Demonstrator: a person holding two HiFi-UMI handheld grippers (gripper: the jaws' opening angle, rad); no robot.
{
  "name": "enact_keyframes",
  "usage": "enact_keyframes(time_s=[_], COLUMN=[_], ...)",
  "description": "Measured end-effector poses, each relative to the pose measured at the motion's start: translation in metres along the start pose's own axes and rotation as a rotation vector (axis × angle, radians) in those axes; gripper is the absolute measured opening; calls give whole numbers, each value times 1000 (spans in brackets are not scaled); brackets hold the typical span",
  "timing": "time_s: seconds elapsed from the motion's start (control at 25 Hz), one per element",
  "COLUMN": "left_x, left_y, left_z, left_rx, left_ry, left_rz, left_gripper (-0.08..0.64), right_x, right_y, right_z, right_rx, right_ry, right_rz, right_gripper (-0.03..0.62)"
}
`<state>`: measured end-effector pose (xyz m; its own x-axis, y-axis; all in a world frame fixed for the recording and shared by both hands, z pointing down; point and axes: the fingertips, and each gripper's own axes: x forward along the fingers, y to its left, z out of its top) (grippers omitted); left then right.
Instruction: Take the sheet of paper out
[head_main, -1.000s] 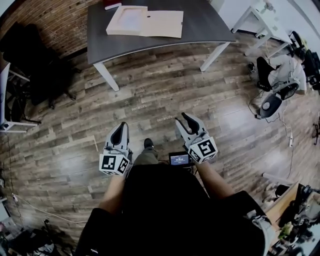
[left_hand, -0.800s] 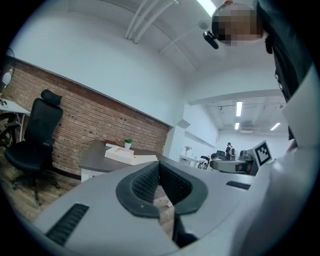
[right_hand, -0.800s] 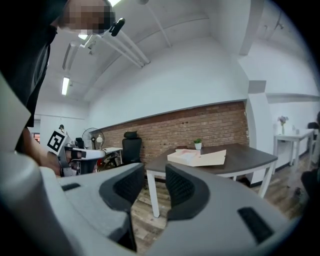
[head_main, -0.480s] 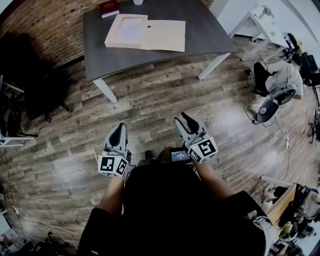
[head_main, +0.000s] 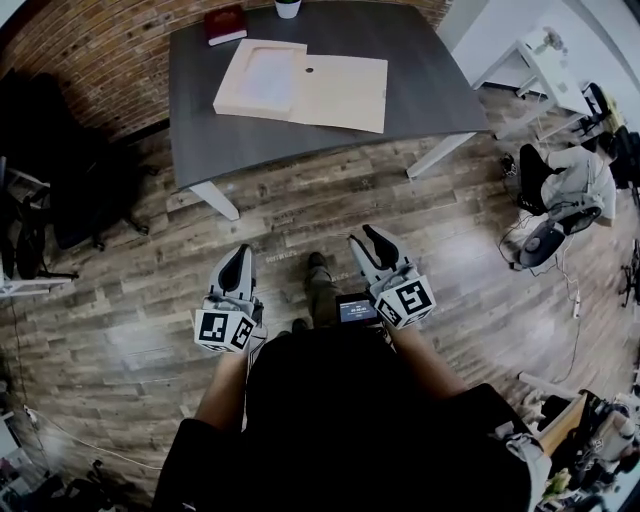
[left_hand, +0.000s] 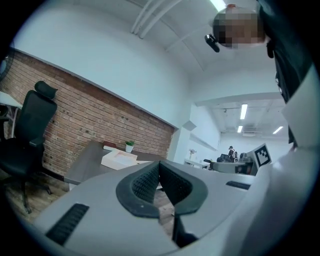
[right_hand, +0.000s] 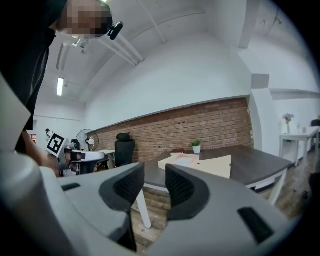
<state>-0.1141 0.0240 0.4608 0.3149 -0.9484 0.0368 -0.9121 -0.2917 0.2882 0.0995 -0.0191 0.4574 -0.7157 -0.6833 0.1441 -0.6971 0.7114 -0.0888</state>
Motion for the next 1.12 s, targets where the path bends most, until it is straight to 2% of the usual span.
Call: enact_keyframes(time_s=[0.24, 0.6, 1.12], left_x=[79, 192, 274], left_y=[27, 55, 109], left_z=[14, 39, 52], left_rx=[3, 47, 21], left_ry=[14, 5, 6], left_rz=[51, 95, 114], left_gripper=[-5, -5, -5], right_x=[73, 156, 232], right_y=[-62, -155, -203], right_z=[12, 33, 34], right_rx=[5, 24, 54], right_ry=[17, 7, 39], right_rz=[73, 128, 152], right_gripper=[135, 135, 135])
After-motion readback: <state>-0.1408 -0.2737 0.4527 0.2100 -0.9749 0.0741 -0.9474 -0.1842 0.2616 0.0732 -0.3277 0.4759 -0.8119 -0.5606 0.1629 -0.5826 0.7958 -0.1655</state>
